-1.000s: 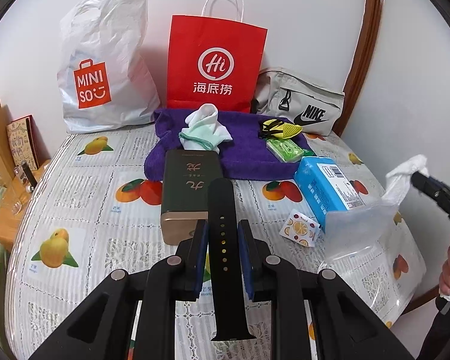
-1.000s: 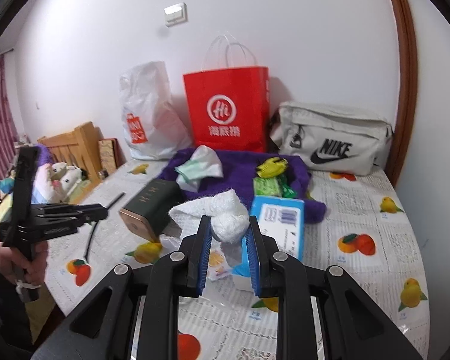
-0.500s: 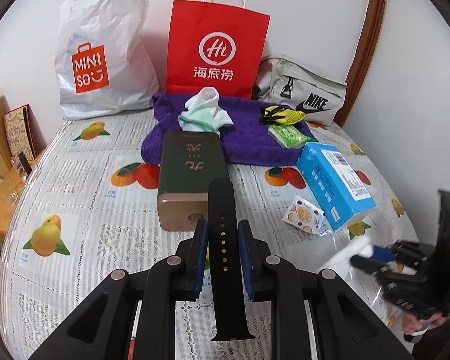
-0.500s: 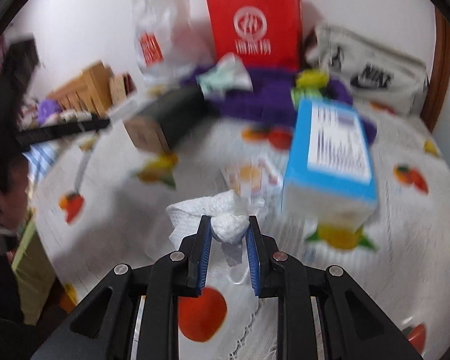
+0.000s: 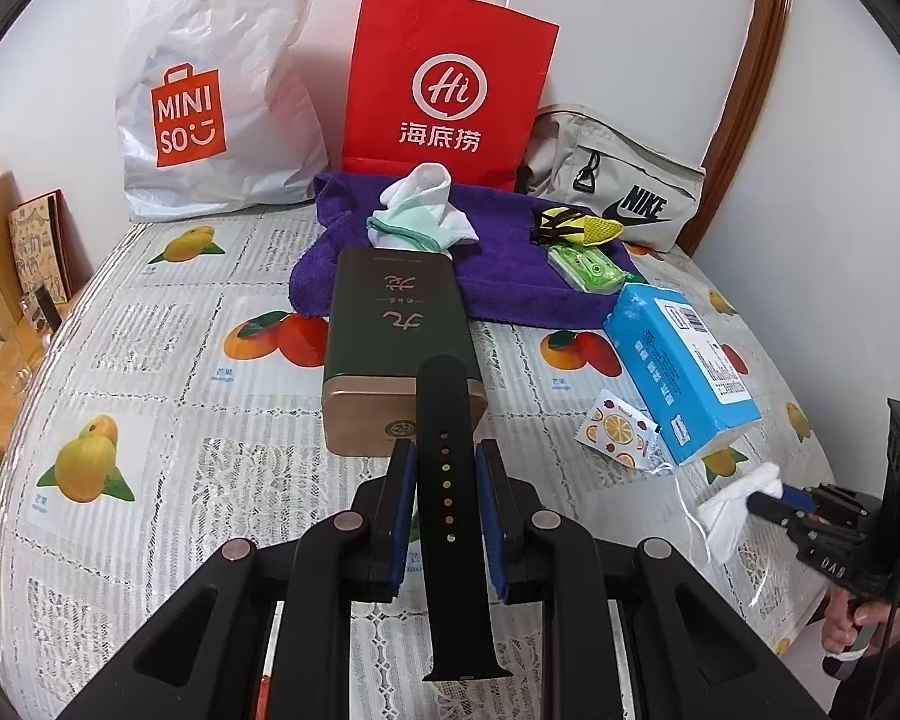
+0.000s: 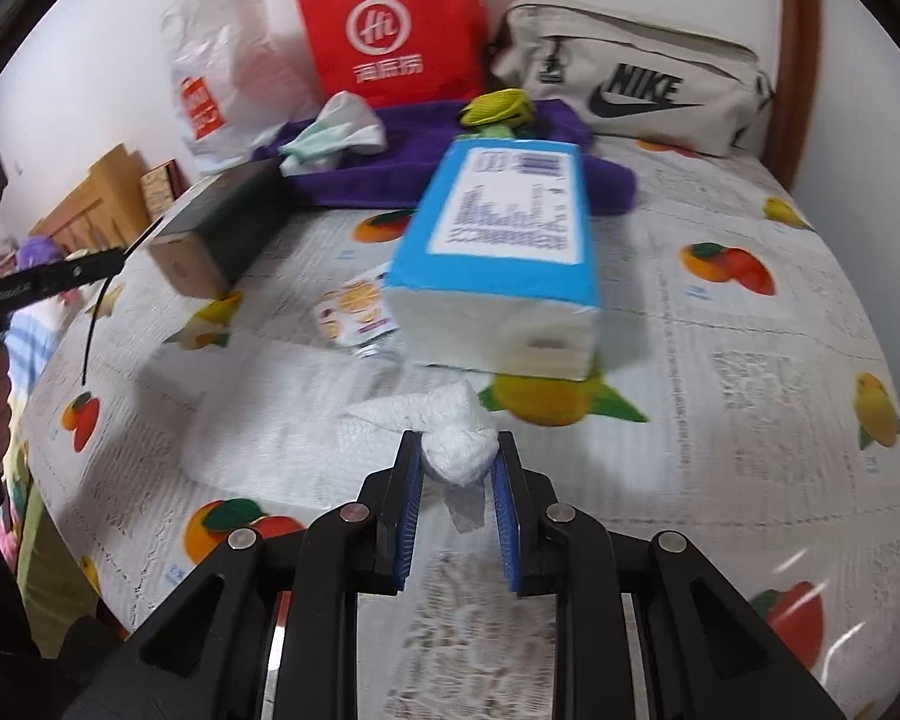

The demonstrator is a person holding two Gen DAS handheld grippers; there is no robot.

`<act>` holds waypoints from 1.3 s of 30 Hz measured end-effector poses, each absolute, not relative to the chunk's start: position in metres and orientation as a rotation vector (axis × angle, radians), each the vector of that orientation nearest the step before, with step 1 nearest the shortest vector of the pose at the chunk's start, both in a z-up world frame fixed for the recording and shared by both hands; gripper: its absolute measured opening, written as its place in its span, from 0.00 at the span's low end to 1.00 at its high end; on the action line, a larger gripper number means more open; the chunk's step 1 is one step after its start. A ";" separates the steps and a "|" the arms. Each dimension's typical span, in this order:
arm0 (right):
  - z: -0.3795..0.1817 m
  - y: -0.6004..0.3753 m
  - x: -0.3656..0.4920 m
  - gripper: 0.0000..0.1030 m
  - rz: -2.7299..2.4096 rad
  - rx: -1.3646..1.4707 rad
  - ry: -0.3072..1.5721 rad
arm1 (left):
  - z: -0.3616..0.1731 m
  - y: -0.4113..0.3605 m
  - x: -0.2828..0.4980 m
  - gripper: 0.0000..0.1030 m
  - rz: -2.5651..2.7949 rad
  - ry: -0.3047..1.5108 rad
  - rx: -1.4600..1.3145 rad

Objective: Organize soft objects
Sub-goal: 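Carry the tissue and black strap toward the purple towel with both tools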

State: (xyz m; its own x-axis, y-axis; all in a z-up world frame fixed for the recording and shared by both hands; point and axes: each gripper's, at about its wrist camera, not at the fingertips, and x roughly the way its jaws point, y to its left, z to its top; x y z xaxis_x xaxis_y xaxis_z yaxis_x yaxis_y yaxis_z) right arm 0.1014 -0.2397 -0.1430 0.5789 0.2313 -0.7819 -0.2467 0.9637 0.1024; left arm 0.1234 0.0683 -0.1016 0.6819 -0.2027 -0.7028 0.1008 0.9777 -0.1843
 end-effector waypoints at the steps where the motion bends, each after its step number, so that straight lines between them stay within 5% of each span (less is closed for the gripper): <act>1: -0.140 -0.244 0.103 0.22 0.270 -0.012 0.906 | -0.101 0.069 0.124 0.19 -0.167 0.802 -0.134; 19: -0.061 -0.238 0.163 0.22 0.282 -0.026 0.731 | -0.072 0.083 0.162 0.19 -0.122 0.772 -0.126; 39: -0.070 -0.208 0.290 0.22 0.293 -0.029 0.810 | -0.077 0.090 0.259 0.19 -0.108 0.815 -0.144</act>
